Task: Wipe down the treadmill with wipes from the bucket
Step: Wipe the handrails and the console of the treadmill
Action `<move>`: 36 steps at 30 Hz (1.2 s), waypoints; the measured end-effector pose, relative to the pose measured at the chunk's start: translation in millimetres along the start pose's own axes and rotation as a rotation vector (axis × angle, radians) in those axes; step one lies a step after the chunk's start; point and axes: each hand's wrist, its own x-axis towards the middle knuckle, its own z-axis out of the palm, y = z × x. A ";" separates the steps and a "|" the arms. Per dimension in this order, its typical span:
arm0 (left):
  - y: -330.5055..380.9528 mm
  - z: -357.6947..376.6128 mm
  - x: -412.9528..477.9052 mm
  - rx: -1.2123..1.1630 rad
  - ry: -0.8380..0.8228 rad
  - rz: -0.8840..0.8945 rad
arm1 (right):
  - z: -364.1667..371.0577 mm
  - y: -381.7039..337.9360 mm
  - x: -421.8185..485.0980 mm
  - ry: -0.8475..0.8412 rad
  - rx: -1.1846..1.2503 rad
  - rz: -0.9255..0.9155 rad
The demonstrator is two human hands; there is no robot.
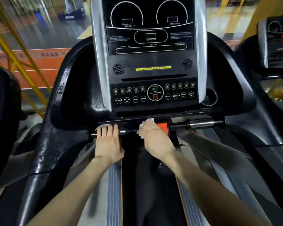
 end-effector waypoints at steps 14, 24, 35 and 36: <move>14.4 13.4 0.1 -0.001 0.010 -0.184 | -31.0 59.7 -35.6 0.059 0.211 -0.093; 58.7 -30.5 6.4 -0.285 0.032 -0.167 | -14.4 126.4 -77.8 0.106 0.026 0.009; 187.5 -51.0 27.7 -0.095 0.192 0.145 | -29.7 156.3 -96.1 0.162 0.039 0.054; 187.6 -49.5 28.1 -0.096 0.203 0.140 | -41.3 179.2 -109.6 0.187 0.023 0.113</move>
